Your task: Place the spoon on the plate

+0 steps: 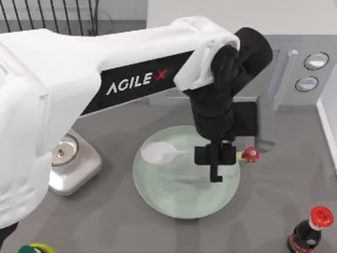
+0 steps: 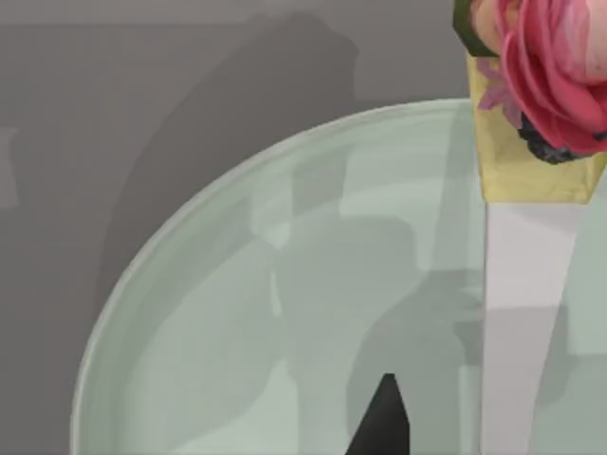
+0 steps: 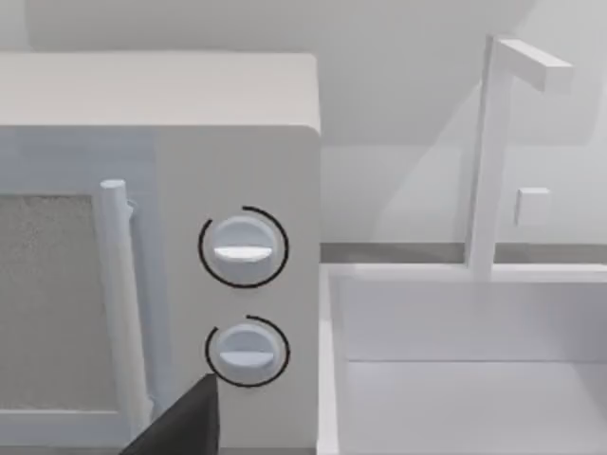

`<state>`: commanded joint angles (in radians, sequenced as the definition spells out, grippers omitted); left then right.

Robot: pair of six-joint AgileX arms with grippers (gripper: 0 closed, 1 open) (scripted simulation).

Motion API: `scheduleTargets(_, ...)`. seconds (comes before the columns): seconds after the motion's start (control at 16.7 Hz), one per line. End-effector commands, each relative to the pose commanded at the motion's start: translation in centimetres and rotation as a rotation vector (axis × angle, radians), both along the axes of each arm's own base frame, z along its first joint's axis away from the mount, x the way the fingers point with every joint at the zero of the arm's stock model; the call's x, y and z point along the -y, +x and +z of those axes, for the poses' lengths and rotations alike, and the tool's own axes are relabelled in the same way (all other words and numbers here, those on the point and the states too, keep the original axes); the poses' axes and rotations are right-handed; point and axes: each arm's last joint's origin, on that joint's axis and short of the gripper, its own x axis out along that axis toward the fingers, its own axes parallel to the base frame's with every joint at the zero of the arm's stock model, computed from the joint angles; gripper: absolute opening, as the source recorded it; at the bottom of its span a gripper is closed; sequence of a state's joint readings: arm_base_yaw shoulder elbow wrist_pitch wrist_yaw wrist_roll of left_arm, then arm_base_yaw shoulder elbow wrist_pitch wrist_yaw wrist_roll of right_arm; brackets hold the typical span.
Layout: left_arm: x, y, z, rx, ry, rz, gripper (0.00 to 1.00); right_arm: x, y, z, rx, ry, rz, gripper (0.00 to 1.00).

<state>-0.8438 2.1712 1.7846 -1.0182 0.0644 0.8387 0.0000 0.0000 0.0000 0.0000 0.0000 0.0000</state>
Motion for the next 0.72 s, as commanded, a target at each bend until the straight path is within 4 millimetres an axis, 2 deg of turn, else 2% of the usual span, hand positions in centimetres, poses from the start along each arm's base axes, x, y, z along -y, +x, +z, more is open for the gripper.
scheduleTargets(0.24, -1.1, 1.0, -1.4, -0.016, 0.051, 0.062, 0.00, 0.0, 0.0, 0.0, 0.000, 0.000, 0.000, 1.00)
scheduleTargets(0.54, -2.1, 1.4, -4.6, -0.079, 0.131, 0.100, 0.00, 0.0, 0.0, 0.0, 0.000, 0.000, 0.000, 1.00)
scheduleTargets(0.72, -2.1, 1.4, -4.7, -0.081, 0.134, 0.101, 0.00, 0.0, 0.0, 0.0, 0.000, 0.000, 0.000, 1.00)
